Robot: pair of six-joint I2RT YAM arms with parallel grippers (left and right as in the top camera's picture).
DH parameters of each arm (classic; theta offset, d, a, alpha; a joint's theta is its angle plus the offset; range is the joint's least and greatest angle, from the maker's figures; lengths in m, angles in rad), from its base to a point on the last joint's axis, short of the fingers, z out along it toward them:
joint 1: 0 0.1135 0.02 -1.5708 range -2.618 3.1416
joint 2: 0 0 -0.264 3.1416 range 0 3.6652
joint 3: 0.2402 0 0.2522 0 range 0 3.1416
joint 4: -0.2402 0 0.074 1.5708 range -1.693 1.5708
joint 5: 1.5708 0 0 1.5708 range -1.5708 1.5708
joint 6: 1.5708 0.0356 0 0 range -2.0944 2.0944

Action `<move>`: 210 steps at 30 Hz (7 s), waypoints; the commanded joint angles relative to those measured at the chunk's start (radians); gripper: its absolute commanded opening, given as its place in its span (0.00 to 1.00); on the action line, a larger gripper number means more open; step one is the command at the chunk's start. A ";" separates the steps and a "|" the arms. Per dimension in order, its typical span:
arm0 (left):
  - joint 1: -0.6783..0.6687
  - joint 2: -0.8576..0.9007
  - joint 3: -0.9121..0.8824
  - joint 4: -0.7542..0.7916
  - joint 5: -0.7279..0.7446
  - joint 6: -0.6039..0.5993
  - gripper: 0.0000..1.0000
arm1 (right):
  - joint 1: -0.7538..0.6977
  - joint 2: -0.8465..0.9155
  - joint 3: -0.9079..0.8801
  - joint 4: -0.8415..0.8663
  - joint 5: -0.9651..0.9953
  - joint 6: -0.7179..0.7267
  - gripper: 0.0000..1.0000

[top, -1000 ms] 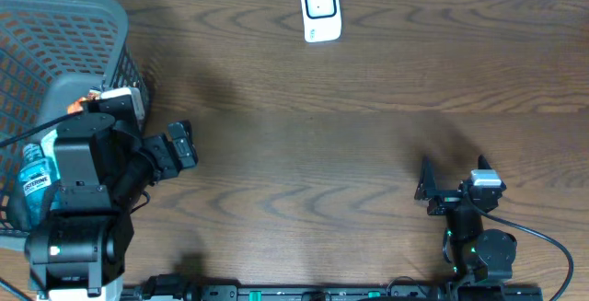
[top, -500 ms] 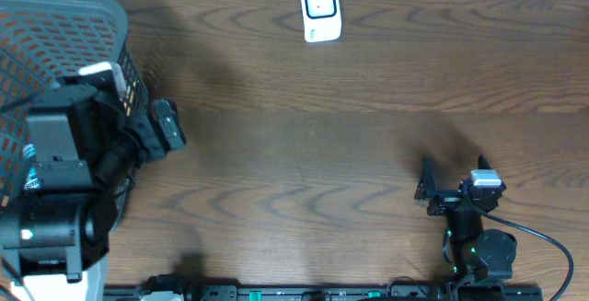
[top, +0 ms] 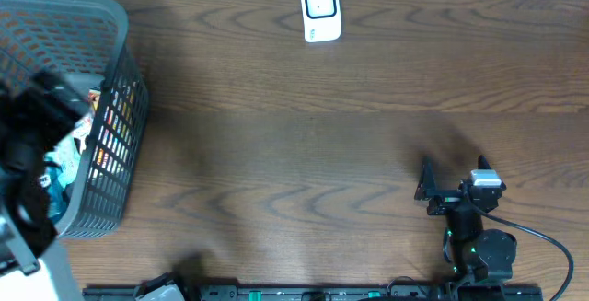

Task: Scan the item barcode
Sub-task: 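Move the left gripper over the basket toward the snack bag, then lower the left gripper into the basket and grasp the snack bag, then lift the snack bag out and carry it to the table center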

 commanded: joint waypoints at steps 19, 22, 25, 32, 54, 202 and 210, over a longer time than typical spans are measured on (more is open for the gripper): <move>0.227 0.162 0.016 0.086 0.077 -0.091 0.99 | -0.010 -0.006 -0.002 -0.004 0.006 -0.011 0.99; 0.227 0.187 0.016 0.097 0.061 -0.113 0.98 | -0.010 -0.006 -0.002 -0.004 0.005 -0.011 0.99; 0.227 0.230 0.016 0.097 0.063 -0.116 0.99 | -0.010 -0.006 -0.002 -0.004 0.006 -0.011 0.99; 0.227 0.370 0.014 0.085 0.063 -0.116 0.99 | -0.010 -0.006 -0.002 -0.004 0.006 -0.011 0.99; 0.221 0.722 -0.027 0.053 0.222 0.136 0.99 | -0.010 -0.006 -0.002 -0.004 0.005 -0.011 0.99; -0.678 0.365 -0.452 0.403 0.182 0.185 0.07 | -0.010 -0.006 -0.002 -0.004 0.005 -0.011 0.99; -0.681 0.513 -0.482 0.422 0.174 0.185 0.07 | -0.010 -0.006 -0.002 -0.004 0.005 -0.011 0.99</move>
